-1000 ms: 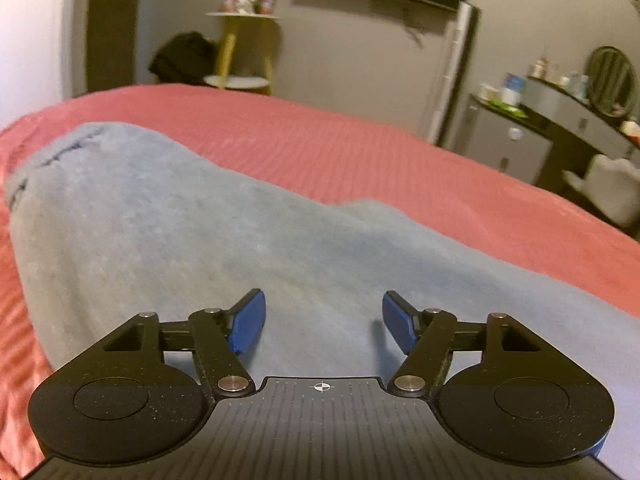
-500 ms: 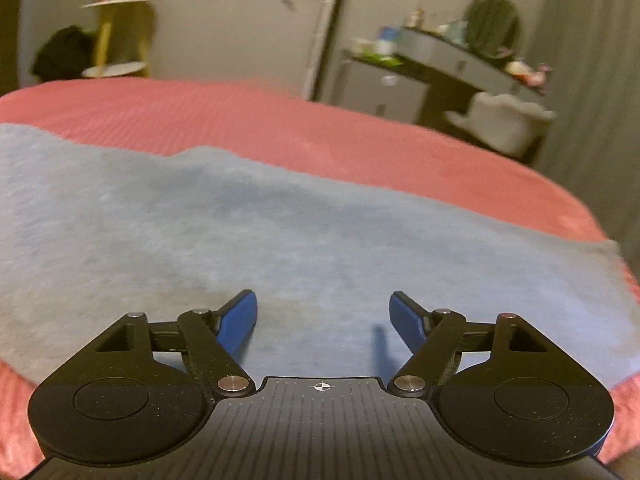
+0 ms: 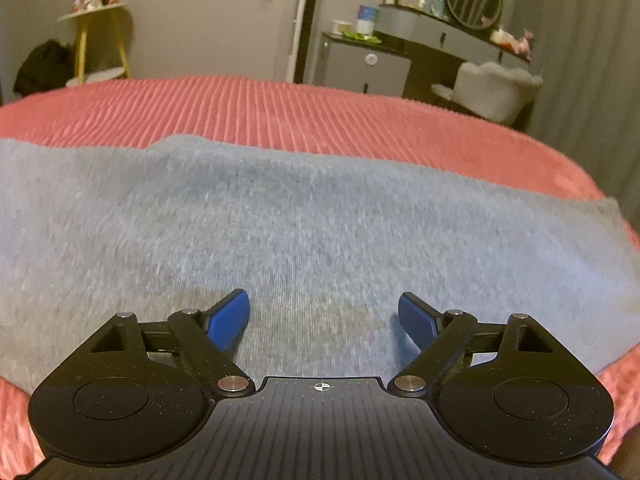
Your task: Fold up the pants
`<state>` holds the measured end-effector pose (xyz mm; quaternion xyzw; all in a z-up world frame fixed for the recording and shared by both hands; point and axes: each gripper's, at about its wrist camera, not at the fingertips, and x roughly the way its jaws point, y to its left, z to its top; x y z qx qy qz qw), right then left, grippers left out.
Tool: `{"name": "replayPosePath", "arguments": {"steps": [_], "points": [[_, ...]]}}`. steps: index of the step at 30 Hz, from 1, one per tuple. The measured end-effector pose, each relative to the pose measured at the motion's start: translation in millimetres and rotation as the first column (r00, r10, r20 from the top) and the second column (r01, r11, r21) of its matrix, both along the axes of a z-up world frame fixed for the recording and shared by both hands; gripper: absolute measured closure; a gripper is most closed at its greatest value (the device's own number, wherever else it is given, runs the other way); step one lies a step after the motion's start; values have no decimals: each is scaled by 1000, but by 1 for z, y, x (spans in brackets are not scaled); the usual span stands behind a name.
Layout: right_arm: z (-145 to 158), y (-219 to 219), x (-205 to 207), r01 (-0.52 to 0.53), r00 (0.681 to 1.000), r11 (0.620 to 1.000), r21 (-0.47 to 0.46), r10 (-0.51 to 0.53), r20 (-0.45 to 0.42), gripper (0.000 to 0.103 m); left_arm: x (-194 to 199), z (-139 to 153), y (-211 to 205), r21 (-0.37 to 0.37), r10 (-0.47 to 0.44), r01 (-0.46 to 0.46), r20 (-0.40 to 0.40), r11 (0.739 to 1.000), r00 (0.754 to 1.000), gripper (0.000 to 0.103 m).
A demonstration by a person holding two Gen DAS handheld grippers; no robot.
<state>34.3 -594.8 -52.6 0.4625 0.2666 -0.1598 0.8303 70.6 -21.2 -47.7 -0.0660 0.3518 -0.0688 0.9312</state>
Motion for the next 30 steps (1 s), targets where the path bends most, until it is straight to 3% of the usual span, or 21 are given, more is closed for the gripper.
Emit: {"name": "replayPosePath", "arguments": {"steps": [3, 5, 9, 10, 11, 14, 15, 17, 18, 20, 21, 22, 24, 28, 30], "points": [[11, 7, 2, -25, 999, 999, -47, 26, 22, 83, 1, 0, 5, -37, 11, -11, -7, 999, 1000, 15], [11, 8, 5, -30, 1000, 998, -63, 29, -5, 70, 1, 1, 5, -38, 11, -11, -9, 999, 1000, 15], [2, 7, 10, -30, 999, 999, -25, 29, -32, 66, 1, 1, 5, -42, 11, -11, -12, 999, 1000, 15], [1, 7, 11, -25, 999, 999, -26, 24, -43, 68, 1, 1, 6, -49, 13, -13, -12, 999, 1000, 15], [0, 7, 12, -21, 998, 999, -31, 19, -60, 78, 1, 1, 7, -58, 15, -16, -14, 998, 1000, 15], [11, 16, 15, -19, 995, 996, -89, 10, -104, 87, 2, 2, 12, -94, 23, -25, -16, 995, 1000, 15], [19, 23, 18, -29, 994, 991, -129, 15, -108, 88, 2, 2, 14, -105, 26, -28, -17, 994, 1000, 15], [49, 51, 27, -86, 991, 951, -297, 50, -127, 89, 2, 4, 17, -125, 36, -38, -14, 991, 999, 16], [66, 72, 32, -125, 988, 905, -406, 78, -131, 89, 2, 5, 20, -139, 42, -43, -8, 989, 999, 17], [103, 134, 37, -229, 972, 731, -643, 210, -108, 91, 2, 9, 26, -161, 65, -63, 5, 985, 998, 18], [115, 164, 38, -282, 949, 651, -705, 299, -103, 91, 2, 11, 29, -176, 80, -77, 10, 981, 997, 19], [125, 197, 38, -345, 908, 569, -747, 405, -110, 91, 2, 12, 32, -191, 91, -87, 12, 978, 996, 19], [128, 250, 37, -445, 823, 467, -764, 551, -142, 91, 1, 15, 43, -243, 121, -116, 7, 963, 993, 20], [89, 341, 30, -645, 586, 240, -726, 765, -267, 90, -3, 18, 56, -292, 147, -137, 10, 947, 989, 20], [59, 366, 31, -748, 495, 202, -633, 805, -328, 84, -2, 16, 57, -295, 137, -131, 1, 946, 991, 20]]}}
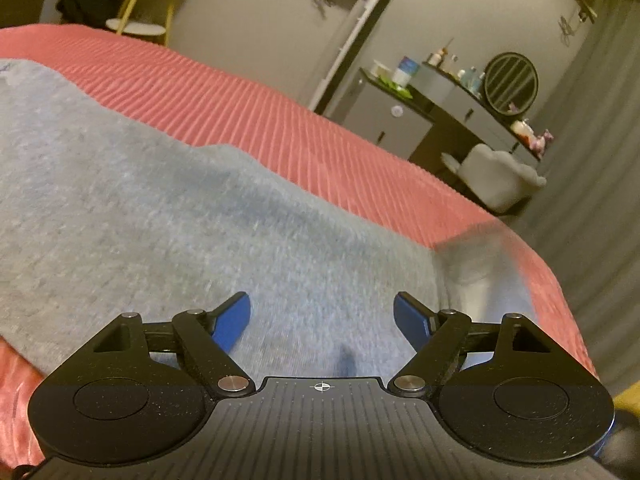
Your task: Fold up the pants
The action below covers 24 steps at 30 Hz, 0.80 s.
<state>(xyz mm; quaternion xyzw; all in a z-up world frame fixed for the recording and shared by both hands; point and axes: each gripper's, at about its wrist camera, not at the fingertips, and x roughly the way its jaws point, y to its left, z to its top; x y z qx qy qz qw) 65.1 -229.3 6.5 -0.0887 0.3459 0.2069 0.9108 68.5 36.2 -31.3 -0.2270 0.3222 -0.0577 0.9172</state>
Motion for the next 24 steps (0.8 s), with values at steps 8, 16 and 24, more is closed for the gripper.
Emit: {"name": "replayPosePath", "arguments": {"steps": [8, 16, 24], "points": [[-1, -69, 10, 272, 953, 854, 443, -176, -247, 32, 7, -6, -22, 5, -143, 143, -14, 990, 990, 19], [-27, -166, -25, 690, 715, 508, 515, -586, -381, 65, 45, -4, -59, -169, -317, 303, -57, 938, 947, 18], [-42, -184, -35, 663, 734, 425, 616, -531, -424, 51, 120, -47, -121, -326, -383, 290, -274, 900, 882, 7]]}}
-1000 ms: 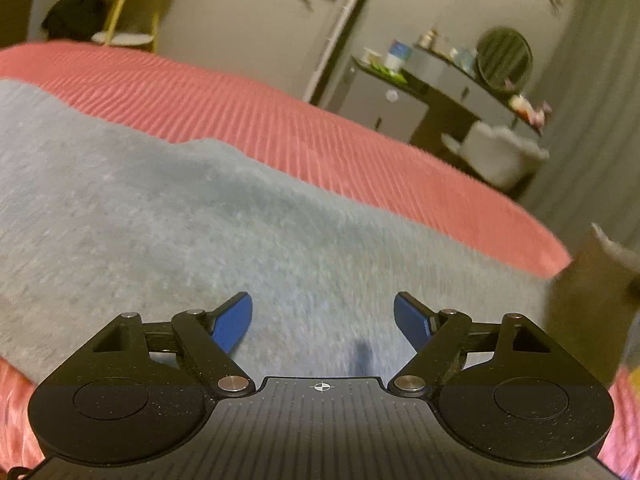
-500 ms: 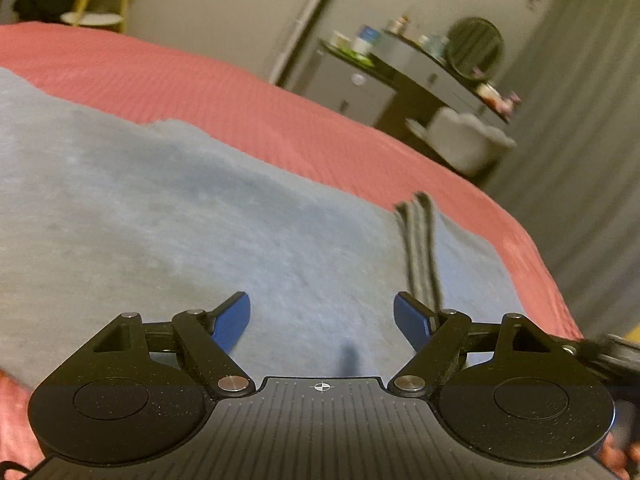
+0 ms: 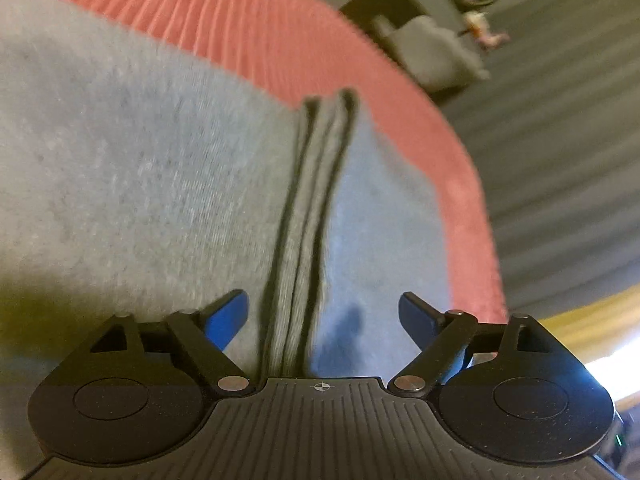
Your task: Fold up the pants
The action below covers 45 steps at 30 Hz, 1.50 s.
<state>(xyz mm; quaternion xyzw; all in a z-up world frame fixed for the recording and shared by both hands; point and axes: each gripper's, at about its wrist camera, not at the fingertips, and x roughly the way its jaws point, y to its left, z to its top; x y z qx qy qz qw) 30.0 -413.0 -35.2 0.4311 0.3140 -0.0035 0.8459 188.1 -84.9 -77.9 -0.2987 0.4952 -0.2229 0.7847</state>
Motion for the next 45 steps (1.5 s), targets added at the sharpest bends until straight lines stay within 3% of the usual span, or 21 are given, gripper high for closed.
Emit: {"name": "replayPosePath", "arguments": {"steps": [1, 3, 5, 7, 11, 16, 20, 22, 24, 26, 28, 29, 33, 36, 38, 39, 40, 41, 43, 45], "points": [[0, 0, 0, -6, 1000, 1000, 4, 6, 5, 48, 3, 0, -1, -30, 5, -5, 10, 1000, 1000, 4], [-1, 7, 4, -20, 1000, 1000, 13, 20, 18, 45, 10, 2, -6, -63, 34, -35, -6, 997, 999, 7], [-5, 3, 8, -35, 999, 999, 38, 33, 35, 42, 15, 2, -11, -89, 22, -22, -2, 996, 1000, 35], [-5, 2, 16, -36, 999, 997, 70, 33, 43, 42, 19, -5, -17, -43, 21, -22, -23, 999, 1000, 84], [-6, 1, 14, -45, 997, 995, 87, 40, 64, 42, 16, -2, -9, -54, 68, -70, -39, 996, 997, 86], [-1, 1, 8, -72, 991, 991, 112, 59, 118, 40, -8, 33, 13, -13, 40, -40, 67, 999, 997, 86], [5, 5, 11, -123, 984, 987, 101, 108, 143, 39, -27, 47, 53, 105, 48, -61, 128, 993, 991, 86], [9, 12, 14, -148, 982, 987, 67, 139, 130, 38, -33, 46, 74, 212, 62, -95, 160, 973, 985, 81], [10, 19, 20, -172, 981, 985, 33, 168, 92, 38, -36, 38, 90, 249, 104, -138, 143, 959, 984, 78], [10, 24, 24, -196, 979, 980, 14, 195, 65, 38, -40, 31, 98, 202, 152, -179, 142, 963, 978, 71], [14, 30, 24, -205, 977, 978, -24, 206, 49, 45, -48, 22, 104, 111, 184, -199, 138, 974, 973, 50], [17, 34, 24, -212, 976, 976, -45, 214, 46, 52, -50, 20, 105, 79, 186, -198, 137, 977, 973, 47], [24, 46, 15, -256, 966, 966, -25, 257, 18, 53, -54, 16, 101, 51, 119, -128, 159, 990, 980, 35], [20, 53, 2, -268, 962, 961, 67, 270, -26, 43, -56, 9, 99, 22, 87, -91, 156, 996, 984, 35], [16, 59, -4, -288, 955, 952, 106, 294, -47, 37, -57, 9, 94, 22, 66, -70, 163, 997, 984, 36], [15, 63, -4, -300, 950, 947, 113, 308, -58, 36, -57, 9, 91, 14, 49, -53, 170, 999, 984, 42], [14, 68, -2, -308, 945, 945, 112, 317, -77, 36, -62, 6, 89, 4, 37, -39, 168, 999, 985, 54], [12, 73, 1, -313, 939, 943, 115, 325, -109, 36, -63, 5, 86, -2, 26, -26, 158, 1000, 987, 60], [3, 85, 6, -336, 921, 929, 157, 359, -150, 36, -63, -2, 80, 13, 24, -25, 126, 1000, 992, 88], [-5, 94, 7, -343, 917, 923, 177, 369, -150, 36, -65, -4, 79, 18, 47, -50, 123, 999, 991, 88]]}}
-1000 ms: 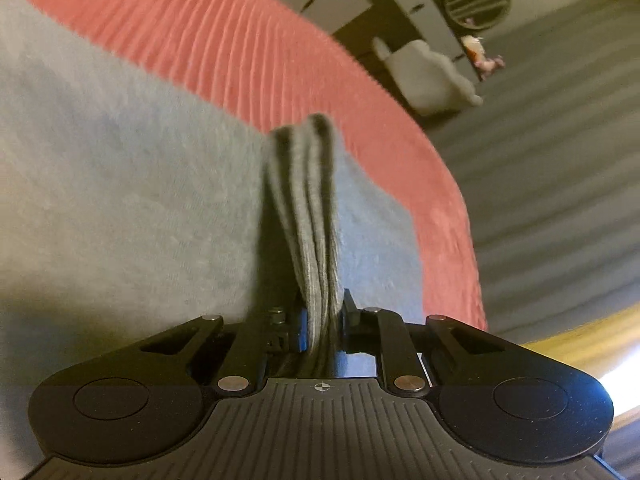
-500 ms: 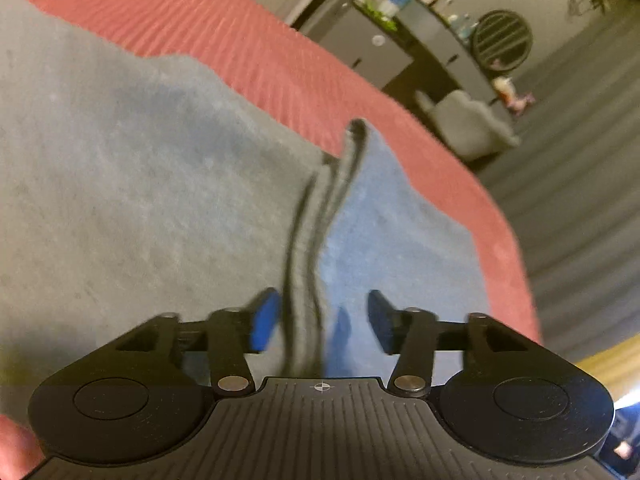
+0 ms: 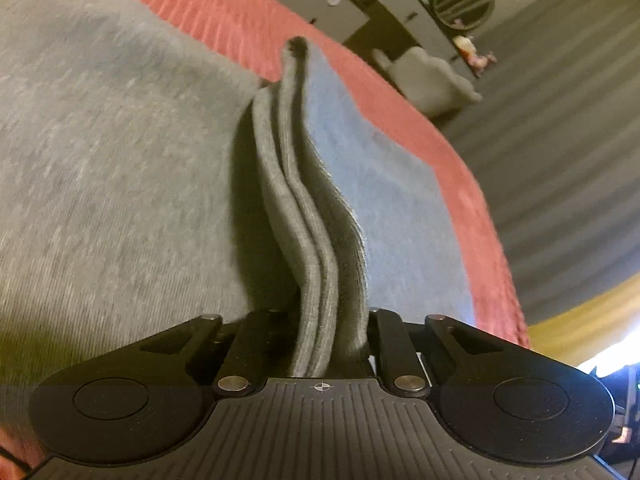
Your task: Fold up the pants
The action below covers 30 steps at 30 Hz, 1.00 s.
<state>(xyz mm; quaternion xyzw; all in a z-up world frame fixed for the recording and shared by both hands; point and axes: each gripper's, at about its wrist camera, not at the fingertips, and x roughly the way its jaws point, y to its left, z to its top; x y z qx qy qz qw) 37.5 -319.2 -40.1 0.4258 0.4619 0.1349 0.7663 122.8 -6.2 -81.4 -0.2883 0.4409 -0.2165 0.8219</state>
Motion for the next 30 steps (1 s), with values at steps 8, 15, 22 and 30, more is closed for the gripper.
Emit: {"name": "replayPosePath", "arguments": {"steps": [8, 15, 22, 30], "points": [[3, -23, -15, 224, 970, 971, 84, -230, 73, 37, -17, 12, 37, -269, 140, -136, -4, 954, 990, 89], [0, -41, -26, 398, 917, 916, -44, -399, -10, 68, -18, 3, 33, -108, 163, -168, -50, 980, 985, 89], [24, -23, -19, 289, 950, 922, -258, -310, -43, 77, -8, 15, 25, 48, 139, -138, -16, 989, 990, 73], [89, -30, -36, 144, 978, 877, -459, -57, 198, 68, 21, 32, 25, 143, 177, -188, 86, 972, 981, 53]]}}
